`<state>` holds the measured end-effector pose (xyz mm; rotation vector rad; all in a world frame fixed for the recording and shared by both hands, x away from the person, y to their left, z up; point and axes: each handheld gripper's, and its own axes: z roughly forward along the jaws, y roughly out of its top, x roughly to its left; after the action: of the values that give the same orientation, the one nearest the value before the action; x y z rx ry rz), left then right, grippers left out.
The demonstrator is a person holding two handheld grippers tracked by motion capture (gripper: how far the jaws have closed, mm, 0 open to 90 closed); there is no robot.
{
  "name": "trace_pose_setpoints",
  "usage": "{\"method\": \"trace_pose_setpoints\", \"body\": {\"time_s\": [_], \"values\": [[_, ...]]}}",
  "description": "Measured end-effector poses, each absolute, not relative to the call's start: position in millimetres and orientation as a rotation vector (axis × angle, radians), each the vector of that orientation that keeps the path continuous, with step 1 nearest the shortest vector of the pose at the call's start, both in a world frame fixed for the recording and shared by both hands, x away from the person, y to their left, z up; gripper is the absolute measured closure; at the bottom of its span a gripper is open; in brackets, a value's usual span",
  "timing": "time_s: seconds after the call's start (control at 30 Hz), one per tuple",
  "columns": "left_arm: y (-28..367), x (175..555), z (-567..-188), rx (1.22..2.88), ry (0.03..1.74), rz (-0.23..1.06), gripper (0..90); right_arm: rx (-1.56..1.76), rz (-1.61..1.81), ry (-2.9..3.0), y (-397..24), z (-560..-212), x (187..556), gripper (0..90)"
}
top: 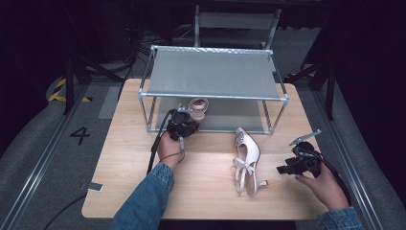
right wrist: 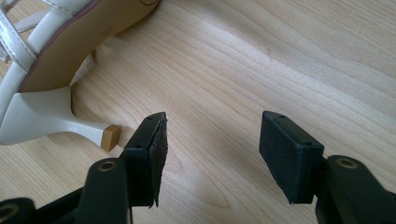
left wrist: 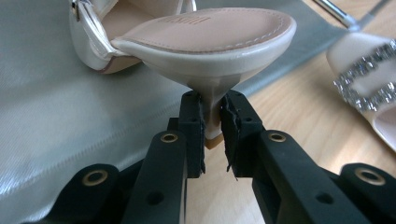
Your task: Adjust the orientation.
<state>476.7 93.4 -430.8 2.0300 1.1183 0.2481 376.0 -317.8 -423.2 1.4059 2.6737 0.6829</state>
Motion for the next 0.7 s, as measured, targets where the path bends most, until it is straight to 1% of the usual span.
{"method": "trace_pose_setpoints", "body": {"time_s": [0.1, 0.23, 0.33, 0.37, 0.47, 0.5, 0.57, 0.67, 0.7], "values": [[89, 484, -432, 2.036, 1.119, 0.24, 79.1, 1.402, 0.683, 2.672, -319, -423, 376, 42.0], [86, 495, -435, 2.07, 1.128, 0.271, 79.1, 1.413, 0.689, 2.67, -320, -423, 376, 41.9], [85, 502, -439, 2.055, 1.173, 0.254, 79.1, 1.417, 0.688, 2.671, -320, -424, 377, 41.9], [88, 508, -440, 2.102, 1.106, 0.295, 79.1, 1.419, 0.685, 2.671, -320, -425, 377, 41.9], [86, 514, -443, 2.145, 1.07, 0.308, 79.1, 1.417, 0.688, 2.673, -321, -425, 378, 41.9], [87, 520, -442, 2.22, 1.012, 0.386, 79.1, 1.416, 0.687, 2.673, -321, -426, 378, 41.9], [85, 524, -443, 2.255, 0.967, 0.407, 79.1, 1.421, 0.685, 2.677, -321, -426, 378, 41.8], [84, 527, -447, 2.272, 0.951, 0.411, 79.0, 1.416, 0.696, 2.678, -321, -426, 378, 41.8], [82, 524, -448, 2.244, 1.014, 0.382, 79.0, 1.415, 0.697, 2.677, -321, -425, 378, 41.7]]}}
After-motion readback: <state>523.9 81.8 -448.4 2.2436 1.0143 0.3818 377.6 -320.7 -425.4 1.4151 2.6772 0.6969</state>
